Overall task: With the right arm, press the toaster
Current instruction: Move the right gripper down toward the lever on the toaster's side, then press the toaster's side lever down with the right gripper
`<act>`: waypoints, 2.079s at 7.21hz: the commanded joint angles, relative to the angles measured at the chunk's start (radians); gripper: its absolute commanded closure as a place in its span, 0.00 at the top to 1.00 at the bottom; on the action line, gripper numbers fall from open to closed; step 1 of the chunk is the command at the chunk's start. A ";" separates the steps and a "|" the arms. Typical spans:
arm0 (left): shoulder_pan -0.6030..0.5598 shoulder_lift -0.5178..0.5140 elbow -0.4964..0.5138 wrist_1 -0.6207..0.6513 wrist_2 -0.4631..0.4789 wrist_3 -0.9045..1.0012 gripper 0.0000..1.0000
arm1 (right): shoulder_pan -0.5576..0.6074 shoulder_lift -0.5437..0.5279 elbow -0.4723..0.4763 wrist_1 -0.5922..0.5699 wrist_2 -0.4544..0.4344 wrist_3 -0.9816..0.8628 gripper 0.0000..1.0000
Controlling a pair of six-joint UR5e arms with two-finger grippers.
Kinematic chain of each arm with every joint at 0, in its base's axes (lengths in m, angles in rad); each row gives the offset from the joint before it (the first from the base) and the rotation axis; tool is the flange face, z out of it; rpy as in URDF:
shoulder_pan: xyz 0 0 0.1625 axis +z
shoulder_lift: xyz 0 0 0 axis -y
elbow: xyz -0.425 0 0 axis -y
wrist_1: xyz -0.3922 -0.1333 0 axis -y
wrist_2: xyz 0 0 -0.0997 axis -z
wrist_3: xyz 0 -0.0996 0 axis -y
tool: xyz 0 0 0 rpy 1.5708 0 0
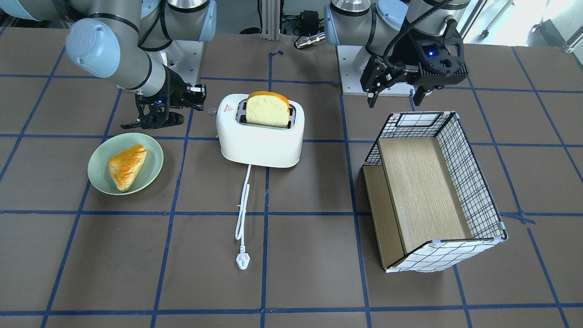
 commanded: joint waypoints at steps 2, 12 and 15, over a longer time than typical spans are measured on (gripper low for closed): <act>0.000 0.000 0.000 -0.001 0.000 0.000 1.00 | 0.002 0.009 0.011 -0.026 0.032 -0.002 0.00; 0.000 0.000 0.000 -0.001 0.000 0.000 1.00 | 0.002 0.036 0.075 -0.068 0.029 0.016 0.00; 0.000 0.000 0.000 -0.001 0.000 0.000 1.00 | 0.002 0.059 0.101 -0.077 0.028 0.011 0.00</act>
